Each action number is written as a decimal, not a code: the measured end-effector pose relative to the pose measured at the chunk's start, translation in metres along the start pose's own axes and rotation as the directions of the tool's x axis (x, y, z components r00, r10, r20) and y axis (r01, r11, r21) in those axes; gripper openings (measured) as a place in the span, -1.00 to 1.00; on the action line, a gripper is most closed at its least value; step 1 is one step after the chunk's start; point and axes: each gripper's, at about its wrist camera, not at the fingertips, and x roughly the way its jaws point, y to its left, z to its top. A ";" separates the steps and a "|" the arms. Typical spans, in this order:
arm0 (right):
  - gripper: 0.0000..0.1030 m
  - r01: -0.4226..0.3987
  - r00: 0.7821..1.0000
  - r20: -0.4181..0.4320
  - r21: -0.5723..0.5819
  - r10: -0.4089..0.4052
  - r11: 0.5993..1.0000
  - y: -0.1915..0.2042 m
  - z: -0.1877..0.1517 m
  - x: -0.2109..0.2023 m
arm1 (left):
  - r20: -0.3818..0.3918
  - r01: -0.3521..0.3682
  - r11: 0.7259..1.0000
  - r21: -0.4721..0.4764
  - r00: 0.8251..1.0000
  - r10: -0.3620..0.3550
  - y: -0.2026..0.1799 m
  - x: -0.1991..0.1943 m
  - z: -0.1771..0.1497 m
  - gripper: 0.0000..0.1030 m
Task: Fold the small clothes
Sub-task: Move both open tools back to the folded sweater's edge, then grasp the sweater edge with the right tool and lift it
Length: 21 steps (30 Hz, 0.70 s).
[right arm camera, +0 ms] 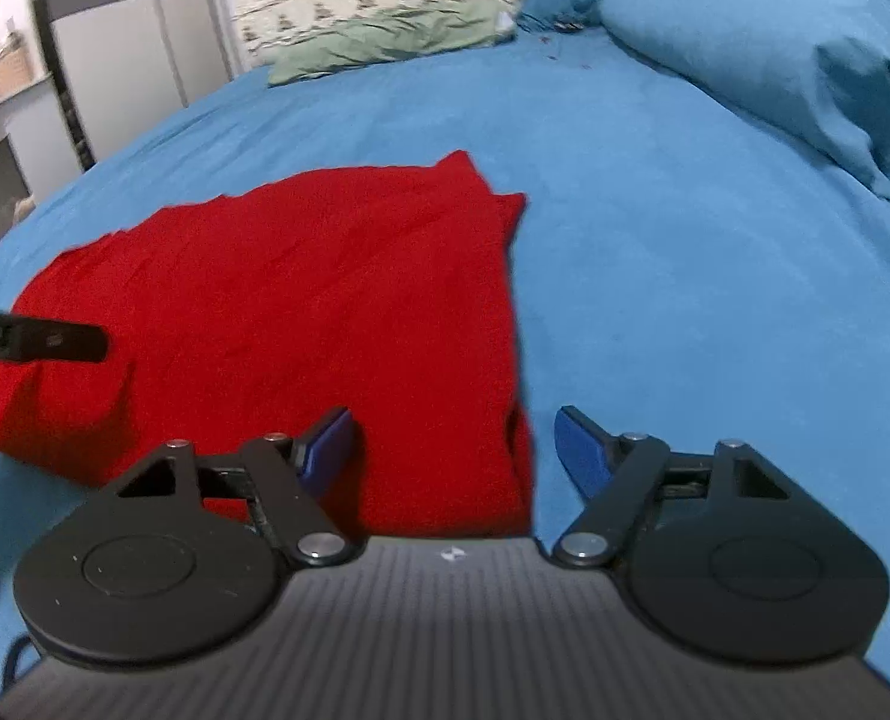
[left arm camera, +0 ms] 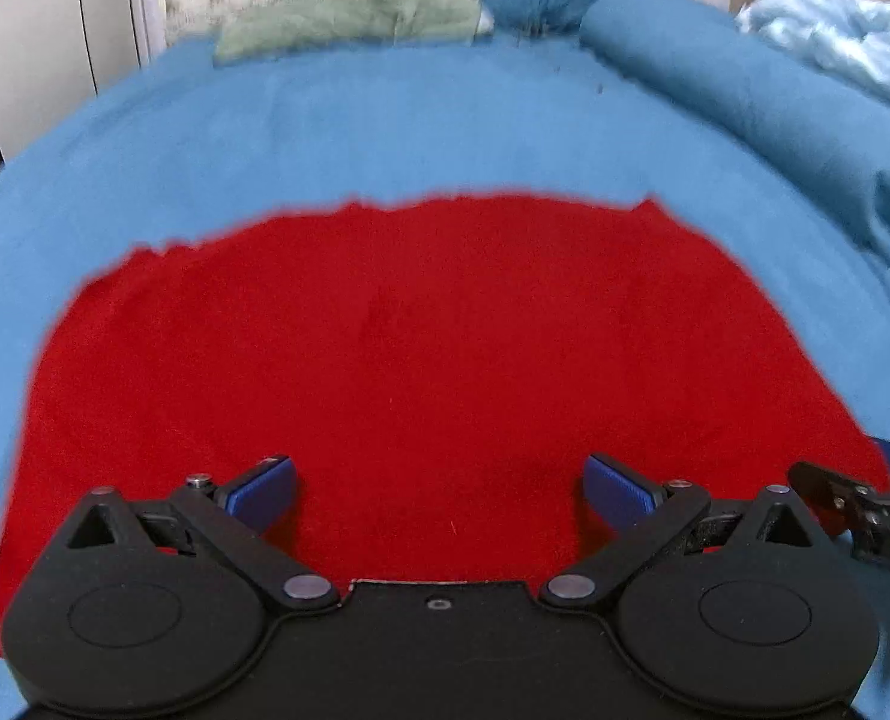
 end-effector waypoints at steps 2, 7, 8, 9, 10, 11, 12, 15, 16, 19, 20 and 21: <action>0.57 -0.001 1.000 0.017 -0.030 0.002 1.000 0.004 -0.004 0.004 | -0.068 -0.012 1.000 0.024 0.998 0.014 -0.001 0.018 -0.002 1.00; -0.02 -0.050 0.998 0.031 -0.011 0.050 0.999 0.003 -0.005 0.005 | -0.087 -0.026 0.999 0.036 0.996 0.029 -0.003 0.016 -0.002 1.00; -0.06 -0.054 0.998 0.030 0.007 0.053 0.999 0.002 -0.005 0.004 | -0.102 -0.022 1.000 0.003 0.995 0.022 -0.001 0.015 0.001 1.00; -0.17 -0.052 0.998 0.029 0.027 0.051 0.998 0.001 -0.004 0.004 | -0.113 -0.017 1.000 -0.014 0.993 0.015 0.001 0.013 0.002 1.00; -0.22 -0.052 0.998 0.027 0.057 0.050 0.997 -0.001 -0.002 0.004 | -0.118 -0.011 1.000 -0.016 0.993 0.009 0.002 0.012 0.003 1.00; -0.31 -0.055 0.998 0.024 0.099 0.053 0.994 -0.005 -0.001 0.004 | -0.115 -0.002 1.000 0.004 0.993 0.002 0.002 0.012 0.003 1.00; -0.39 -0.061 0.998 0.020 0.150 0.059 0.987 -0.011 0.001 0.005 | -0.112 0.004 0.999 0.035 0.994 0.000 0.001 0.011 0.002 1.00; -0.52 -0.081 0.997 0.006 0.271 0.083 0.959 -0.023 0.006 0.004 | -0.038 -0.081 0.996 0.032 0.996 0.082 0.006 0.003 0.002 1.00; -0.52 -0.080 0.996 0.000 0.282 0.084 0.956 -0.023 0.008 0.004 | -0.010 -0.108 0.994 0.015 0.994 0.108 0.011 -0.001 0.005 1.00; -0.54 -0.064 0.997 -0.021 0.273 0.073 0.960 -0.019 0.013 0.002 | 0.026 -0.072 0.996 -0.052 0.997 0.073 0.027 -0.005 0.014 1.00; -0.54 -0.064 0.997 -0.023 0.275 0.073 0.959 -0.018 0.015 0.002 | -0.003 -0.043 0.997 -0.069 0.999 0.043 0.032 0.001 0.016 1.00; -0.55 -0.064 0.997 -0.023 0.284 0.073 0.957 -0.018 0.016 0.001 | -0.037 -0.027 0.996 -0.082 0.999 0.024 0.035 0.009 0.018 1.00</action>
